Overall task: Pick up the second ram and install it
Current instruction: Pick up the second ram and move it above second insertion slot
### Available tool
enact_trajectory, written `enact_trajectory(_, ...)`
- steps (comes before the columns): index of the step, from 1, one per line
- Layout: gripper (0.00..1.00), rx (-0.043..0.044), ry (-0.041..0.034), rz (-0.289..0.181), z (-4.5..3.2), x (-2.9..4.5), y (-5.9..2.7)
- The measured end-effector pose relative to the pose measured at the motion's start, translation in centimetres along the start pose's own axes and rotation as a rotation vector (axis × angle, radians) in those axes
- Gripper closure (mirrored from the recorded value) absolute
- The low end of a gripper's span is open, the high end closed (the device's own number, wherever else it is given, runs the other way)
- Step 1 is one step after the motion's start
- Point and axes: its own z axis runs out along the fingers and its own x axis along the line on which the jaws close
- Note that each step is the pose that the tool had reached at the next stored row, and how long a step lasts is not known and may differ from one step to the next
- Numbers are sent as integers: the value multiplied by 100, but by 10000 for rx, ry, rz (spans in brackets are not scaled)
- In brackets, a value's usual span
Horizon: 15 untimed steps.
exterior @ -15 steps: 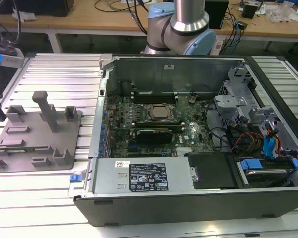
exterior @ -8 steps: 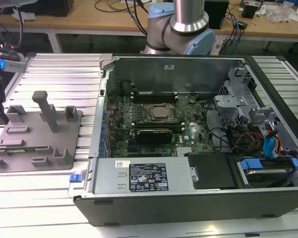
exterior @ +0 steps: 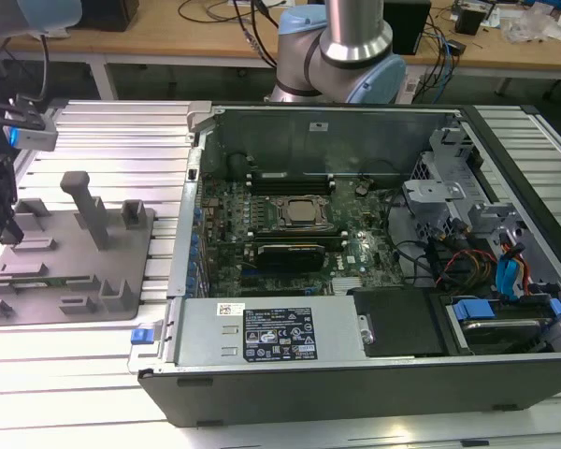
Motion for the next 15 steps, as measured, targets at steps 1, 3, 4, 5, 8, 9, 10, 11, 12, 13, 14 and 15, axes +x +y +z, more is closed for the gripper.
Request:
enact_trajectory(1, 92, 0, 1, 0, 25, 1, -1)
enact_trajectory(3, 92, 1, -2, 0, 79, 2, -4)
enact_trajectory(4, 92, 1, -3, 0, 139, 4, -6)
enact_trajectory(5, 92, 0, -3, 0, 189, 6, -8)
enact_trajectory(8, 92, -1, -2, 1, 216, 55, -7)
enact_trajectory(9, 92, -1, -3, 1, 219, 74, -6)
enact_trajectory(10, 92, -2, -3, 1, 224, 96, -5)
enact_trajectory(11, 92, -2, -3, 0, 232, 126, -5)
enact_trajectory(12, 92, -3, -2, 0, 253, 156, -4)
enact_trajectory(13, 92, -8, -4, 0, 291, 183, -9)
enact_trajectory(14, 92, -19, -3, 0, 306, 198, -17)
enact_trajectory(15, 92, -29, -3, 0, 313, 207, -26)
